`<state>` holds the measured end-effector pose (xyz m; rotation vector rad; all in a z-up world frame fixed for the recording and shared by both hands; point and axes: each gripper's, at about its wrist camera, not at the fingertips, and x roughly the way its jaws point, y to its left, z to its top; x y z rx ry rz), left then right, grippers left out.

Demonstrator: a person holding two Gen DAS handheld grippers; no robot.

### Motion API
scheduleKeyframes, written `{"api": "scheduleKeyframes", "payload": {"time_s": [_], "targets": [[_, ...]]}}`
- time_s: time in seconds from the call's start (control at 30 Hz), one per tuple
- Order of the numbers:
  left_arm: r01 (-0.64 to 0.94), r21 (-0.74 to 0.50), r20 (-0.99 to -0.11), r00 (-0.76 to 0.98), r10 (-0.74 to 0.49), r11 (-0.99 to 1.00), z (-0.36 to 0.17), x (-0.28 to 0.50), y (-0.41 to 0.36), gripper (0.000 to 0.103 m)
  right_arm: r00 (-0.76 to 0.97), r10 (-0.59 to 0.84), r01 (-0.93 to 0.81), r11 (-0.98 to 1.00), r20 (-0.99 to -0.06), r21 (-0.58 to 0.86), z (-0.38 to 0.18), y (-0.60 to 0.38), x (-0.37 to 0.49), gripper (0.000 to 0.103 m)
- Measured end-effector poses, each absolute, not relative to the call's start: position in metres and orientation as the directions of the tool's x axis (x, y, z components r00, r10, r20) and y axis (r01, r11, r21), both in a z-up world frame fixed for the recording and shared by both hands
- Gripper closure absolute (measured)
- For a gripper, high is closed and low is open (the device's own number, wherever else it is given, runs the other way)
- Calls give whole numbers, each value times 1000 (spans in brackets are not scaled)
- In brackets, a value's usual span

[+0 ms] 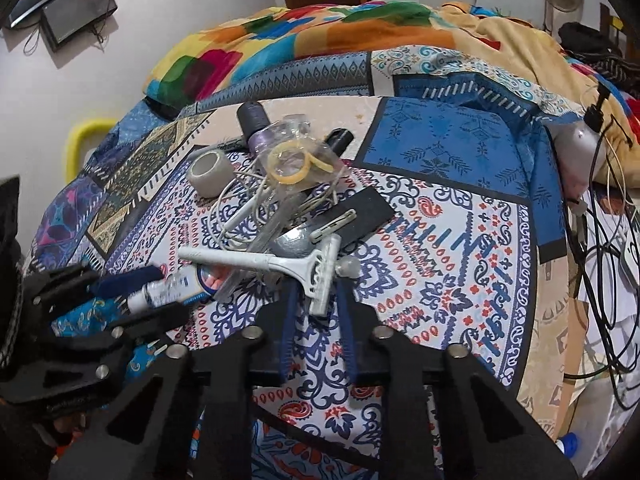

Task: Collect trash
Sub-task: 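Grasp the white toothpaste tube with the left gripper while the right gripper grasps the white razor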

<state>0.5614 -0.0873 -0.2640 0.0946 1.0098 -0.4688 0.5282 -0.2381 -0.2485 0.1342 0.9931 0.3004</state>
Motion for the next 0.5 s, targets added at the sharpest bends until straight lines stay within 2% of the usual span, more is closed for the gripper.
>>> {"api": "scheduleKeyframes", "payload": {"time_s": [0.27, 0.5], "targets": [[416, -176, -837, 413, -358, 892, -260, 547, -92, 69, 533, 308, -181, 951, -788, 249, -237, -244, 514, 91], [350, -199, -833, 432, -346, 916, -250, 523, -87, 69, 558, 288, -157, 958, -778, 241, -221, -253, 498, 91]]}}
